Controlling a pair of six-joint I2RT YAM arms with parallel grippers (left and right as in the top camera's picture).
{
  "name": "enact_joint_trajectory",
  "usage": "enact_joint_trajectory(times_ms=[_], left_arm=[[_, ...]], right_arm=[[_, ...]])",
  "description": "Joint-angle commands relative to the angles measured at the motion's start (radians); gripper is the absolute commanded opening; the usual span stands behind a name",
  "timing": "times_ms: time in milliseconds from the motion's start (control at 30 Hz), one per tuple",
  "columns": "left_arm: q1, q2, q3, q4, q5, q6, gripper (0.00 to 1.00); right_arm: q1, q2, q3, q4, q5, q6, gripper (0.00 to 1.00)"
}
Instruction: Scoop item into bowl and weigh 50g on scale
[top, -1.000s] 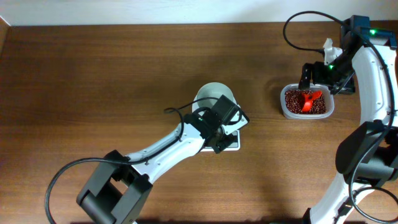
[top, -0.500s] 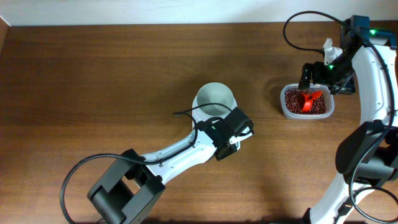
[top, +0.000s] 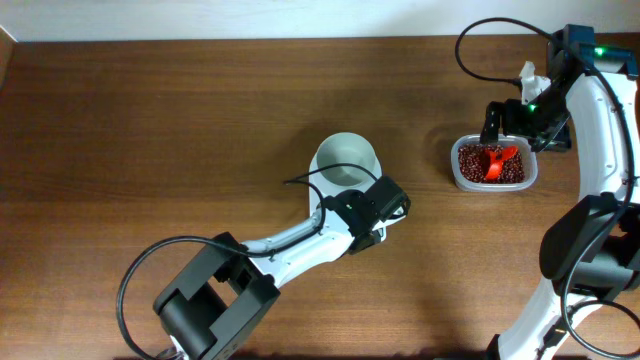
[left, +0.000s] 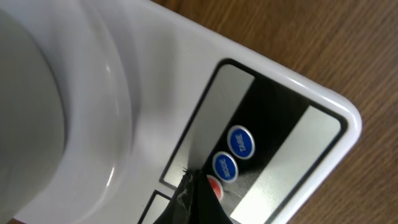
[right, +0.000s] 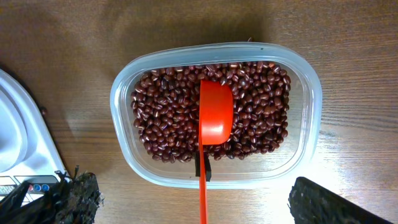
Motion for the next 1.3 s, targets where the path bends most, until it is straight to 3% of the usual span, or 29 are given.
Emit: enact_joint_trajectory(times_ms=[0,1267], left_arm=[[-0.028,0.028,-0.003,-0.025,0.04,0.03,0.0],[-0.008,0.105,-0.003,-0.066,0.009,0.03,0.0]], right_arm=[[0.004,-0.008,0.012,0.0,0.008,0.007,0.99],[0.004,-0.008,0.012,0.0,0.008,0.007,0.99]])
